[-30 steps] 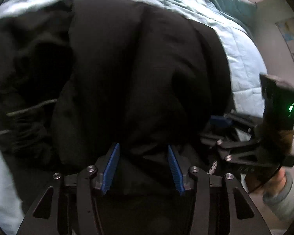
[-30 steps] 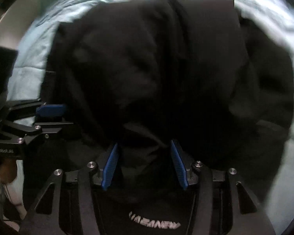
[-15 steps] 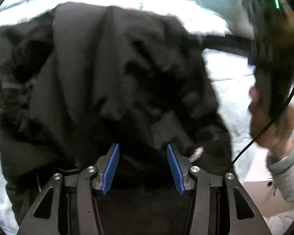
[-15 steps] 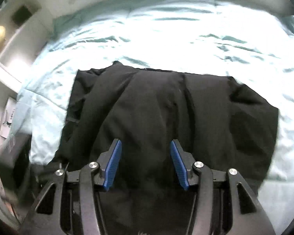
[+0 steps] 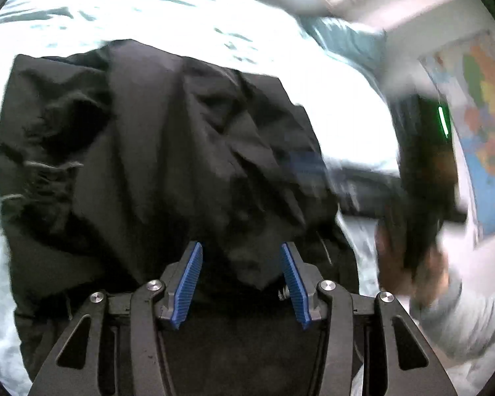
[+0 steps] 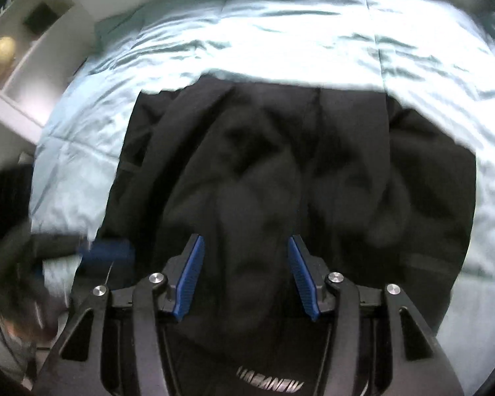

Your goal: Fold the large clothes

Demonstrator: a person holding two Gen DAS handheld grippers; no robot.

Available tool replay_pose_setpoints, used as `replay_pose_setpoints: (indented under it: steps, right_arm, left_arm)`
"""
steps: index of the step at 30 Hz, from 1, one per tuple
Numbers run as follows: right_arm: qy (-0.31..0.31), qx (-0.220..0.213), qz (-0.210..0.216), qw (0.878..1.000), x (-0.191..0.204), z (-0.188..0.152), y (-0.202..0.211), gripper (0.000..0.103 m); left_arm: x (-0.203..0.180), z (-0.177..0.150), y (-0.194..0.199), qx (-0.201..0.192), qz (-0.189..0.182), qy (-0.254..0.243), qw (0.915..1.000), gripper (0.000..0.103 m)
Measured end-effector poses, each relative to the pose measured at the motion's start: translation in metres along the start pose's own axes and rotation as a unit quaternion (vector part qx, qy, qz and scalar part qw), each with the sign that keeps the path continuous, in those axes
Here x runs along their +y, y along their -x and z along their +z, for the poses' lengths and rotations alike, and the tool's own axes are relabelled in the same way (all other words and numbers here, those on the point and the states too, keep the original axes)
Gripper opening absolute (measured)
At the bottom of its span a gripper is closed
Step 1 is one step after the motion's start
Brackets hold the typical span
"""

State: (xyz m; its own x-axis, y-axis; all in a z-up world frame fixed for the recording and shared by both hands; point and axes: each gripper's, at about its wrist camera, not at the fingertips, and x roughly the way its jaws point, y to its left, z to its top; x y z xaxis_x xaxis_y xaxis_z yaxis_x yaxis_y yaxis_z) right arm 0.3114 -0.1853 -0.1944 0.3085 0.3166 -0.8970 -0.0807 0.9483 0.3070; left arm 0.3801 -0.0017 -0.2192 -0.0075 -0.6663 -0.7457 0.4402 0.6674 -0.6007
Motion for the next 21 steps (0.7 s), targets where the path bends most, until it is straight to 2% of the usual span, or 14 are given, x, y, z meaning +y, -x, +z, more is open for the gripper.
replay_pose_setpoints:
  steps: [2, 4, 7, 12, 15, 18, 21]
  right_arm:
    - [0.001, 0.030, -0.017, 0.999, -0.001, -0.020, -0.016, 0.056]
    - [-0.008, 0.063, -0.044, 0.997, -0.007, -0.038, -0.040, 0.056]
    - [-0.018, 0.059, -0.040, 0.997, -0.011, -0.046, -0.042, 0.056]
    - [-0.049, 0.044, -0.018, 0.998, -0.014, -0.055, -0.003, 0.056]
    - [-0.053, 0.035, -0.035, 0.997, -0.011, -0.073, 0.024, 0.056]
    - [-0.078, 0.021, -0.025, 0.996, -0.014, -0.096, 0.050, 0.056]
    - [-0.097, 0.002, -0.024, 0.995, -0.018, -0.125, 0.077, 0.056]
  left_arm:
    - [0.025, 0.001, -0.023, 0.021, 0.047, 0.041, 0.9979, 0.051]
    - [0.042, -0.004, -0.046, 0.043, 0.042, 0.074, 0.9955, 0.050]
    - [0.037, -0.007, -0.048, 0.042, 0.047, 0.078, 0.9949, 0.049]
    - [0.015, -0.034, -0.004, 0.025, 0.074, 0.050, 0.9956, 0.049]
    - [0.015, -0.055, 0.025, 0.026, 0.104, 0.062, 0.9923, 0.049]
    - [0.014, -0.082, 0.060, -0.001, 0.101, 0.080, 0.9916, 0.049]
    - [-0.004, -0.105, 0.085, -0.032, 0.109, 0.089, 0.9896, 0.049]
